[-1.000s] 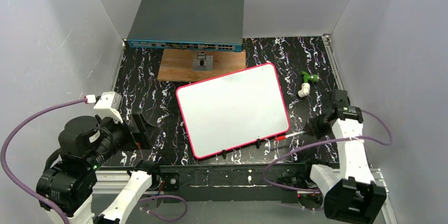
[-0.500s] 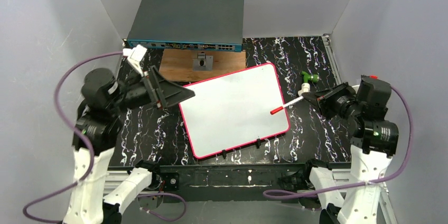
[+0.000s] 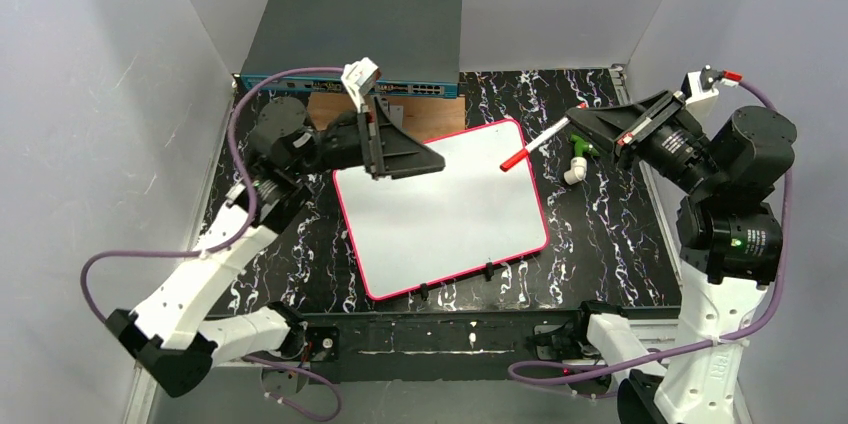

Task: Write a sentence on the whiteboard
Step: Open the whiteboard marker at the center of the board.

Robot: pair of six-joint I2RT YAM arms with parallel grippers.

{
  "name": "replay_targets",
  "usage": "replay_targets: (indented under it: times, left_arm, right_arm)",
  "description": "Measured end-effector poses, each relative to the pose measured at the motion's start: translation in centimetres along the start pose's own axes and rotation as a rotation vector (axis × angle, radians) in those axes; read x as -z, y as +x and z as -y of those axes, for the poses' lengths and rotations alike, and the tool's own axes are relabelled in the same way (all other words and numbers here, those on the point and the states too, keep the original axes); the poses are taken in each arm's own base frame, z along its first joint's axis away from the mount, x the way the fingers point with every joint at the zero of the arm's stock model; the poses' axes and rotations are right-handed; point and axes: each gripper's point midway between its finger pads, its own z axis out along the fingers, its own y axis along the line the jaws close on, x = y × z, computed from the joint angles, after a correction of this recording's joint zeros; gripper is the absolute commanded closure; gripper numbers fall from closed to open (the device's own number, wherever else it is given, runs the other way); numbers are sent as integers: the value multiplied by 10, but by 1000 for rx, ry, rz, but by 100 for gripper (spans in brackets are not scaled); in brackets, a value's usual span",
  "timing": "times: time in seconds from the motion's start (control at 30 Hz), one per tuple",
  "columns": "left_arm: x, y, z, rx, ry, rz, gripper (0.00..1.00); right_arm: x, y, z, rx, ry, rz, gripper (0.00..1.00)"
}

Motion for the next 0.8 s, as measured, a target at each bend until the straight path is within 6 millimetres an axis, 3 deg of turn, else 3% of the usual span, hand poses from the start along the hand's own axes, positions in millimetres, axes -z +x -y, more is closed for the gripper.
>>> replay_targets:
  times: [0.2,0.4,0.63,0.8]
  left_arm:
    - [-43,-7,8,77,134,-25,25]
    - [-72,0,15,150,227,-60,33]
    - [-81,11,30,177,311,-107,40]
    - [-78,15,45,159,368,-119,57]
  right_arm:
    - [-7,12,-33,35,-169,-86,99]
    - [-11,25,-53,68,-277,-157,99]
    - [-17,27,-59,76,-327,-180,99]
    - [-23,26,-59,78,-332,-187,99]
